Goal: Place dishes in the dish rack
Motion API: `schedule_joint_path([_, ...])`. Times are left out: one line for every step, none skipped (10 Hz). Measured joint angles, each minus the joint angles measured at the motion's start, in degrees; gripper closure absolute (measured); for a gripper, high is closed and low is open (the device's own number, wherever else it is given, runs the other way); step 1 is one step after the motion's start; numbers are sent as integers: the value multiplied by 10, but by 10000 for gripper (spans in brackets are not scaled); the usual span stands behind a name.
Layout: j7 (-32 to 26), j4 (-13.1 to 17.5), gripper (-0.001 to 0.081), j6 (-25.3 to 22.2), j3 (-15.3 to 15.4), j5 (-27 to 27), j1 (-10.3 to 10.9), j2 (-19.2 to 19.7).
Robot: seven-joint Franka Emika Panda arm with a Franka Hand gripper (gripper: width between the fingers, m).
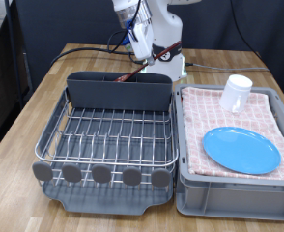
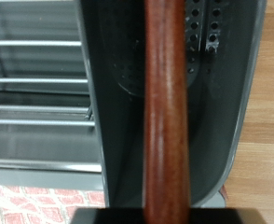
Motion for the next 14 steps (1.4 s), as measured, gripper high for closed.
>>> schedule_joint_path([-9, 6, 713, -11, -10, 0, 0, 5])
schedule_joint_path([-16, 13, 713, -25, -17, -1, 0, 10])
schedule_joint_path([-22, 21, 713, -41, -22, -2, 0, 15])
schedule_joint_path([-26, 27, 713, -51, -25, -2, -1, 19])
schedule_joint_path([-26, 30, 713, -52, -26, -3, -2, 24])
schedule_joint_path([-26, 30, 661, -51, -29, -4, -6, 29])
schedule_joint_path([-26, 30, 661, -44, -30, -9, -12, 33])
schedule_joint_path([-26, 30, 469, -30, -30, -17, -16, 37])
schedule_joint_path([-20, 30, 469, -18, -25, -32, -22, 40])
schedule_joint_path([-3, 29, 311, -4, -12, -60, -35, 41])
schedule_joint_path([28, 28, 311, 10, 14, -104, -55, 42])
schedule_joint_path([65, 25, 104, 29, 48, -151, -78, 42])
schedule_joint_path([100, 24, 25, 42, 81, -188, -96, 41])
schedule_joint_path([134, 25, 25, 44, 115, -221, -109, 37])
